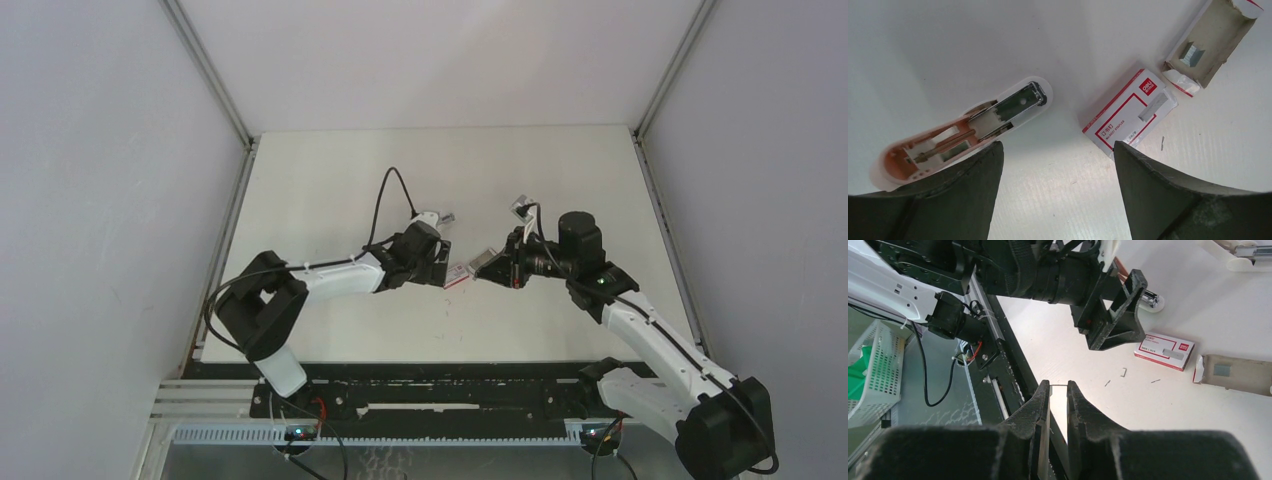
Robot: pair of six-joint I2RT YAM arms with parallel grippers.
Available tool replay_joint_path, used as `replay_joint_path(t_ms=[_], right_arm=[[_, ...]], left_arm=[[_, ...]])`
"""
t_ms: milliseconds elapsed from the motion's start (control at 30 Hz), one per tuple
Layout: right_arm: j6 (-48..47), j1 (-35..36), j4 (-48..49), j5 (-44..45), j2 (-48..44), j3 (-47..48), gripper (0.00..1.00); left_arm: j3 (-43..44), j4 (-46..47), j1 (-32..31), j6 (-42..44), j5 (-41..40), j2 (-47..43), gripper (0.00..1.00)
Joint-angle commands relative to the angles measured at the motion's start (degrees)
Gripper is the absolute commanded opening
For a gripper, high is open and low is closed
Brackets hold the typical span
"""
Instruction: Load the staples into the stapler
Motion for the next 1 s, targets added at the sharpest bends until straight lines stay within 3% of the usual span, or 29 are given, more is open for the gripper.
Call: replay_joint_path(t_ms=[0, 233, 433, 700, 967], right_arm=[[0.98, 0.05, 3.75, 0.04, 0.27, -0.01, 0.09], [0.28, 2.62, 4.66, 2.72, 1.36, -0.14, 0.09], [-0.99, 7.90, 8.81, 11.41, 4.23, -0.77, 0.09], [-2.37, 14.23, 22.39, 23.66, 13.21, -1.57, 0.10], [-0.06, 15.48, 33.15, 24.31, 22.34, -0.70, 0.10]], left_arm=[[-3.04, 2.79, -0.35, 1.93, -2.49, -4.74, 0.85], [-5.91, 3.20, -0.35, 1.40, -2.83, -7.05, 0.85], [-12.64, 7.04, 0.63, -1.18, -0.55, -16.22, 0.86], [-19.55, 12.32, 7.13, -2.90, 7.18, -25.25, 0.87], [-24.16, 24.66, 15.39, -3.57, 15.81, -23.27, 0.87]])
